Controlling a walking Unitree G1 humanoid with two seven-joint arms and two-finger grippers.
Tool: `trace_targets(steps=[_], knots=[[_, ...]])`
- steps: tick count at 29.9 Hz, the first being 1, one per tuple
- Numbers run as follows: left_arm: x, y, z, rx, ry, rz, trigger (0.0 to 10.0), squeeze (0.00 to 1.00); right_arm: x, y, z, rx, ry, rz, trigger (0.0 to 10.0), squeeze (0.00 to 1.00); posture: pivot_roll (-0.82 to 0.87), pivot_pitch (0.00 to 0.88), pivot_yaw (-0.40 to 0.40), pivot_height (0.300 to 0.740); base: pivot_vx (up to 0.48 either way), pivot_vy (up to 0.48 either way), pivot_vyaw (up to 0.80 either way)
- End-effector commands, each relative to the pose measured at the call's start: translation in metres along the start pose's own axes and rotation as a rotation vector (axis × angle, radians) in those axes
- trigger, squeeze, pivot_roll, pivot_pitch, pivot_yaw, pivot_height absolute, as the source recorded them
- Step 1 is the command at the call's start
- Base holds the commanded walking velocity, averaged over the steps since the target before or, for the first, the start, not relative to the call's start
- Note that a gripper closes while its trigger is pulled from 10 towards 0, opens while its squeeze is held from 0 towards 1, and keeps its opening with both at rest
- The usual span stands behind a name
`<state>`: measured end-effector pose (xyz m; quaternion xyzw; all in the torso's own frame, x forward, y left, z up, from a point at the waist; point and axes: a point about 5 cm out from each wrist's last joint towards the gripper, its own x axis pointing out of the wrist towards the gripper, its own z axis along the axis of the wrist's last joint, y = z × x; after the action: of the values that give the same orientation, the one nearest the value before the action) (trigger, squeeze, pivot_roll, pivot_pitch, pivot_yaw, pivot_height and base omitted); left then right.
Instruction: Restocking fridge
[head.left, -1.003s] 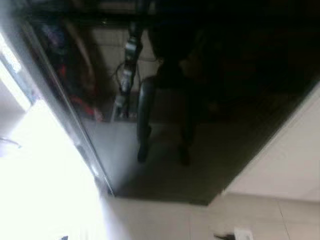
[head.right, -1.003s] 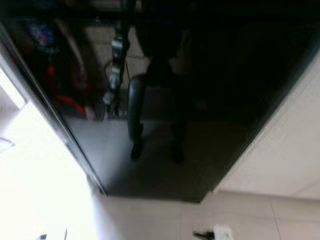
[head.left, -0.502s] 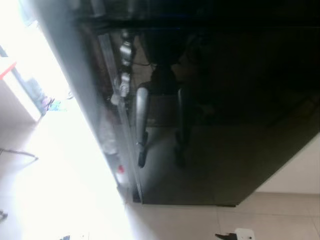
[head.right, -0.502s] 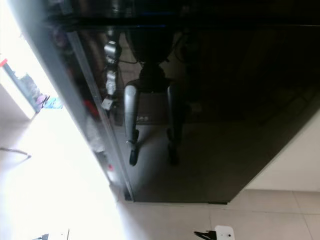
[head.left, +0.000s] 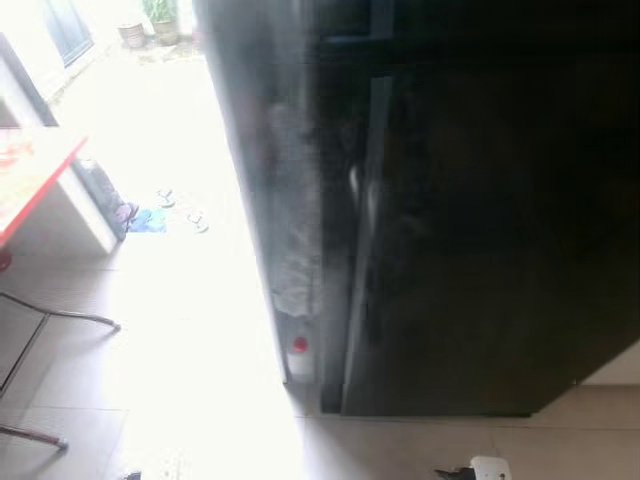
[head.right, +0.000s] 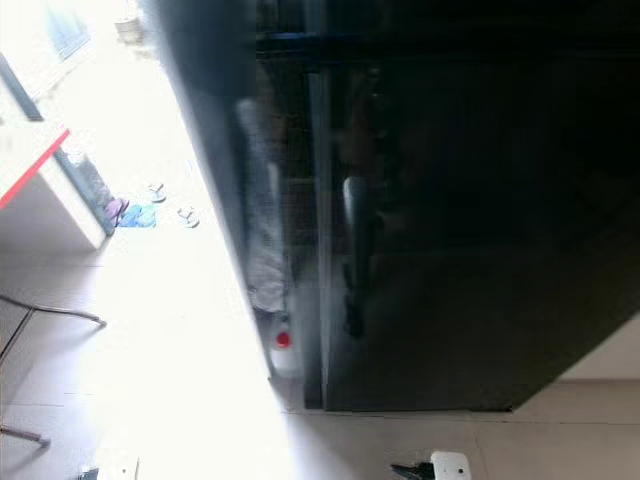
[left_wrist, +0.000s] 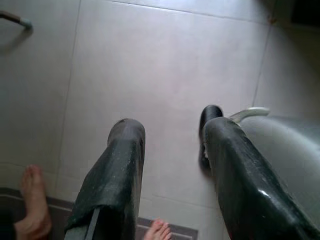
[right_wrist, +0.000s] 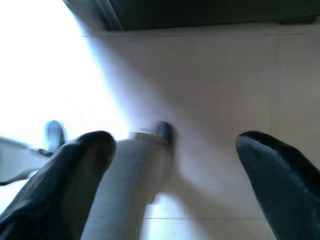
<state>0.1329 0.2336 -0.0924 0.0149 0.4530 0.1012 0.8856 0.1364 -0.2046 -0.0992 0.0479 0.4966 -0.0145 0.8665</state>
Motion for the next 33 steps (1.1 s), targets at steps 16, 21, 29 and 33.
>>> trace_targets(steps=[16, 21, 29, 33], knots=[[0.0004, -0.0050, -0.0003, -0.011, 0.005, -0.003, 10.0, 0.00, -0.0029, -0.0087, -0.0054, -0.016, 0.020, -0.013, 10.0, 0.00, 0.00, 0.099, -0.005, 0.740, 0.000, 0.429, 0.00], [0.0004, -0.0049, 0.0000, -0.008, 0.001, -0.003, 10.0, 0.00, -0.0027, -0.0082, -0.0037, -0.060, 0.016, -0.002, 10.0, 0.00, 0.00, 0.099, -0.005, 0.740, 0.000, 0.000, 0.30], [0.0002, -0.0048, -0.0006, -0.004, 0.003, -0.003, 10.0, 0.00, -0.0028, -0.0082, -0.0049, -0.059, 0.025, 0.002, 10.0, 0.00, 0.00, 0.100, -0.004, 0.740, 0.000, 0.000, 0.80], [0.0000, -0.0049, -0.0010, -0.007, 0.003, -0.002, 10.0, 0.00, -0.0029, -0.0083, -0.0053, -0.084, 0.033, 0.012, 10.0, 0.00, 0.00, 0.101, -0.006, 0.740, 0.000, 0.000, 0.80]])
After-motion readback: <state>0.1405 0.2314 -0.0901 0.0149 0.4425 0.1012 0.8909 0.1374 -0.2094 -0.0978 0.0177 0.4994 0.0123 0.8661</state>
